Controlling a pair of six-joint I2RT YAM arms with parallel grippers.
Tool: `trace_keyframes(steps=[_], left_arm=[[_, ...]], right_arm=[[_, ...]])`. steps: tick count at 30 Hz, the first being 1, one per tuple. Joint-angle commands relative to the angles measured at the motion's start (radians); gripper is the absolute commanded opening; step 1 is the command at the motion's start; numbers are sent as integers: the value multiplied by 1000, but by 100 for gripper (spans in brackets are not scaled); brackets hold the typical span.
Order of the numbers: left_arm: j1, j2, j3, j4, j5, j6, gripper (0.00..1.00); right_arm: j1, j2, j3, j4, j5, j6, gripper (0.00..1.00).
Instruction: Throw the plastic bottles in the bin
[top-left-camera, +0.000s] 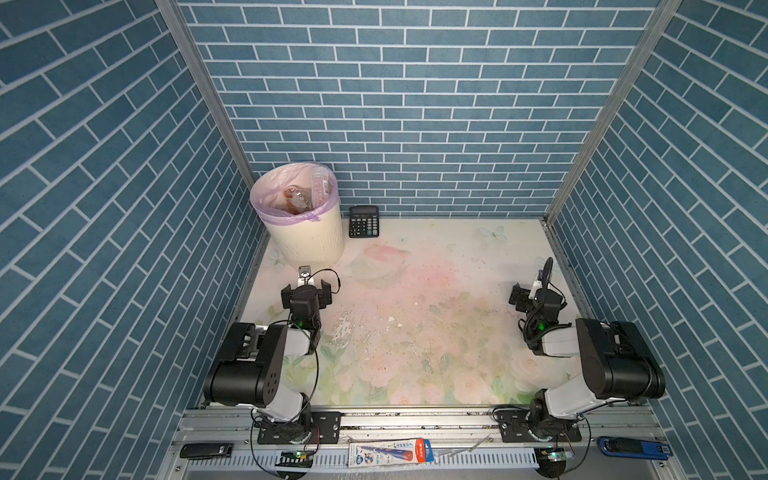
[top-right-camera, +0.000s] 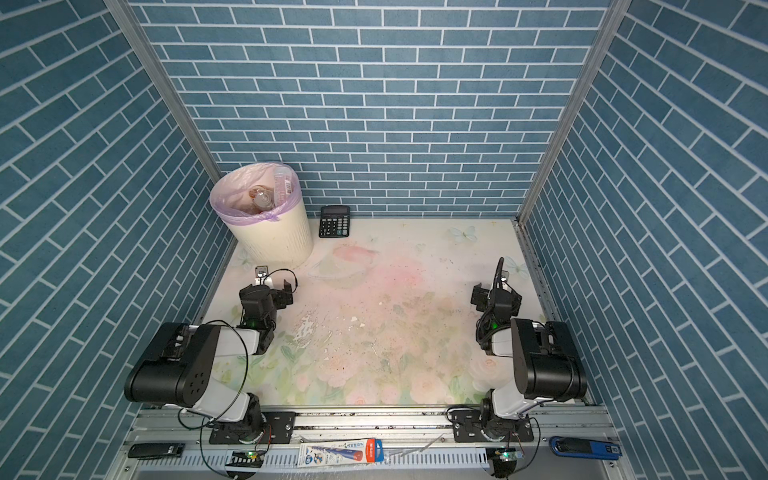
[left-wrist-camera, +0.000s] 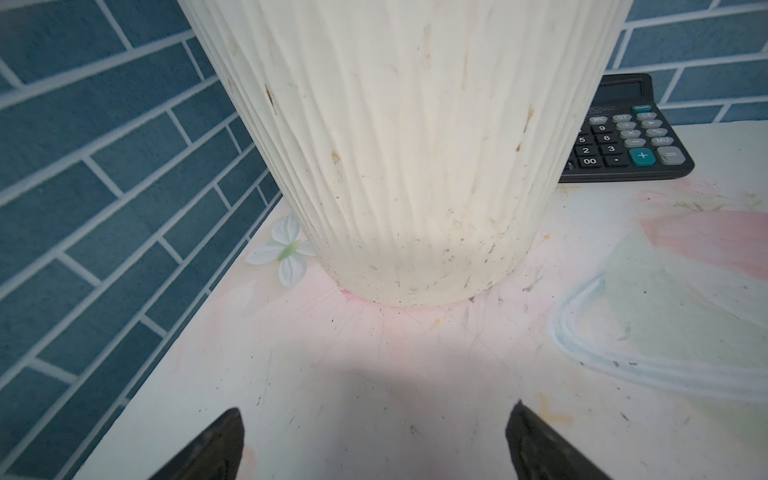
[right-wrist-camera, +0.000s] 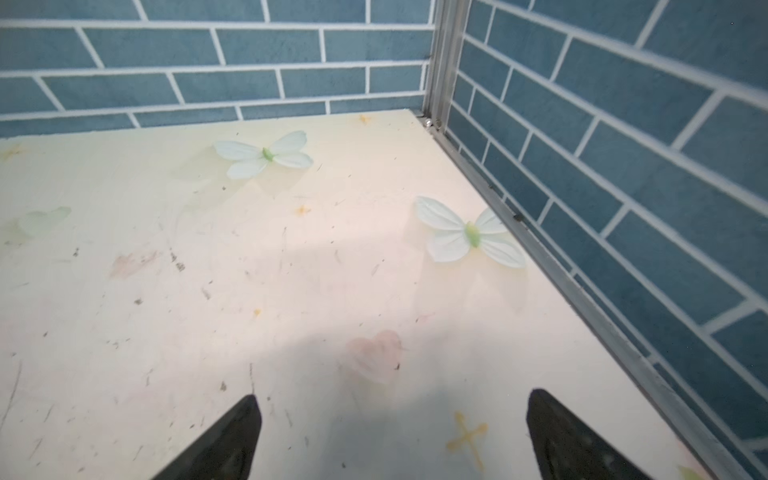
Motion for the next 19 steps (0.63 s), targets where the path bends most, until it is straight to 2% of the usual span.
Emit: trace_keyframes(steps=[1, 14, 19], left_arm=[[-3, 6, 10, 19, 0, 8, 99], [-3, 4, 10, 19, 0, 8, 99], [-3, 5, 11, 19, 0, 8, 99]], right_arm=[[4, 0, 35, -3, -35, -25, 99], [4, 6, 55, -39, -55, -30, 99], [7, -2, 29, 2, -66, -40, 99]])
